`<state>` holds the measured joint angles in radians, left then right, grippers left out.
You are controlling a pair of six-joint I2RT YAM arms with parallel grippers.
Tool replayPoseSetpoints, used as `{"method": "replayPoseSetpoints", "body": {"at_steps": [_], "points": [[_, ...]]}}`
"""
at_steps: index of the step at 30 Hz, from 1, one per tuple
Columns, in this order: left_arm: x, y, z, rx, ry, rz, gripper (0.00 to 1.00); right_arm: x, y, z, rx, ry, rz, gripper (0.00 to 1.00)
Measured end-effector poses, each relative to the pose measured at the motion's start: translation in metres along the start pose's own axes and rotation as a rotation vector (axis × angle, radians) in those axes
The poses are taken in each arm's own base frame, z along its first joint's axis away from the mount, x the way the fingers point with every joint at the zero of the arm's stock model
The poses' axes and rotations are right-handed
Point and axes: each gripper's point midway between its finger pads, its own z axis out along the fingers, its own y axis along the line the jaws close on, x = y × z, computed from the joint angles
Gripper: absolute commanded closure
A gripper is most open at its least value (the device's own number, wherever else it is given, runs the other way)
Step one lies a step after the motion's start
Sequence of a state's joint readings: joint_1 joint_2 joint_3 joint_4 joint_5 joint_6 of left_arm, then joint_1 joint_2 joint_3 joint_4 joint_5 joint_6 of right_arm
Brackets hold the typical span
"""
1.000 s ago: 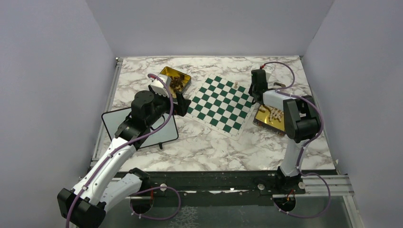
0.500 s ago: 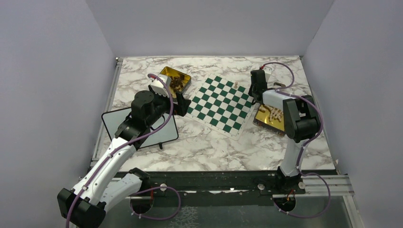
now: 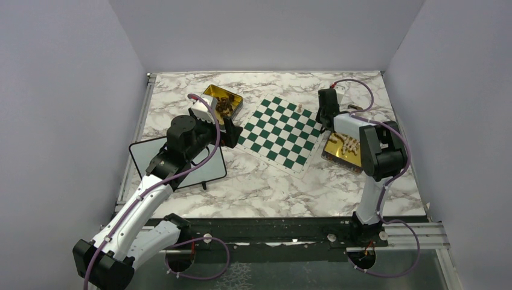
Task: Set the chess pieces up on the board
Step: Place the chess piece on the chessboard.
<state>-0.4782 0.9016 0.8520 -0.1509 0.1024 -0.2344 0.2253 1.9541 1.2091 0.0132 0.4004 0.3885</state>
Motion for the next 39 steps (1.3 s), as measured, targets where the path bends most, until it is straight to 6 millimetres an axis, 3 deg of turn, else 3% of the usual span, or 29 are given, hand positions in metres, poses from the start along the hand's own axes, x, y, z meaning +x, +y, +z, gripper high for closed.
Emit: {"method": "replayPoseSetpoints", "body": {"at_steps": [13, 33, 39], "points": [[0.0, 0.0, 0.0, 0.0, 0.0, 0.0, 0.01, 0.003, -0.001, 0.001, 0.004, 0.009, -0.005, 0.77], [0.0, 0.0, 0.0, 0.0, 0.0, 0.0, 0.01, 0.005, -0.003, -0.002, 0.009, 0.027, -0.025, 0.56], [0.0, 0.0, 0.0, 0.0, 0.0, 0.0, 0.01, -0.013, 0.0, -0.017, -0.014, 0.017, -0.021, 0.5]]}}
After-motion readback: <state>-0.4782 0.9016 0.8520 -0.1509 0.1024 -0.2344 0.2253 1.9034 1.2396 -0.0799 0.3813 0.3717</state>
